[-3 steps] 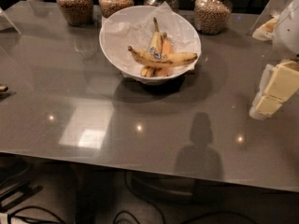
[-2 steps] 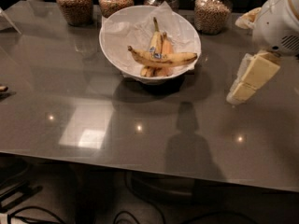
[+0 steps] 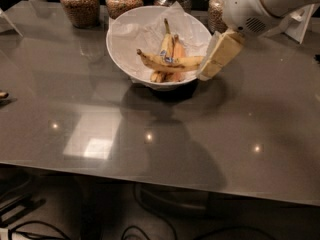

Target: Pick banana from white bowl

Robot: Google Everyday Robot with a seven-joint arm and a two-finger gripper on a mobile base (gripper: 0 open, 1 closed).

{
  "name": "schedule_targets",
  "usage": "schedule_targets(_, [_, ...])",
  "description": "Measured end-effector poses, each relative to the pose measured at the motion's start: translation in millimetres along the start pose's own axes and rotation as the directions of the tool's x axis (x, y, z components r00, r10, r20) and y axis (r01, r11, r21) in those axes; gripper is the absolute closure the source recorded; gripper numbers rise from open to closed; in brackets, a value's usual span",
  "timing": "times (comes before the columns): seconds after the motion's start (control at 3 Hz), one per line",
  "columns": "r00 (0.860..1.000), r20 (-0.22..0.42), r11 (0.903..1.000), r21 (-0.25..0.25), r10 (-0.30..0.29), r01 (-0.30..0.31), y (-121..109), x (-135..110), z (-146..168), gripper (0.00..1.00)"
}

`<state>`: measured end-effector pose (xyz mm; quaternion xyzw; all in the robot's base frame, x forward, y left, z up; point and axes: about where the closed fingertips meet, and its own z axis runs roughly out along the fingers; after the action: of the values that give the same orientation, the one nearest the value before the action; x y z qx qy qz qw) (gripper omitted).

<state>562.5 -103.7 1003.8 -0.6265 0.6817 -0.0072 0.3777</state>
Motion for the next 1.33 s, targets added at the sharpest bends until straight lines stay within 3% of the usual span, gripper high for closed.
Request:
schedule_targets(0.33, [0.996, 0.073, 0.9984, 0.011, -0.057, 0.056, -16.7, -35.4, 40.5, 0.0])
schedule_targets(0.67, [0.996, 0.073, 0.9984, 0.01, -0.057, 0.056, -16.5, -34.8, 41.4, 0.0])
schedule_targets(1.0, [0.997, 0.047, 0.998, 0.004, -0.063, 0.063, -20.6, -18.8, 68.2, 0.0])
schedule_targets(1.33, [0.998, 0.029, 0.9978, -0.011, -0.064, 0.065, -22.3, -6.5, 94.2, 0.18])
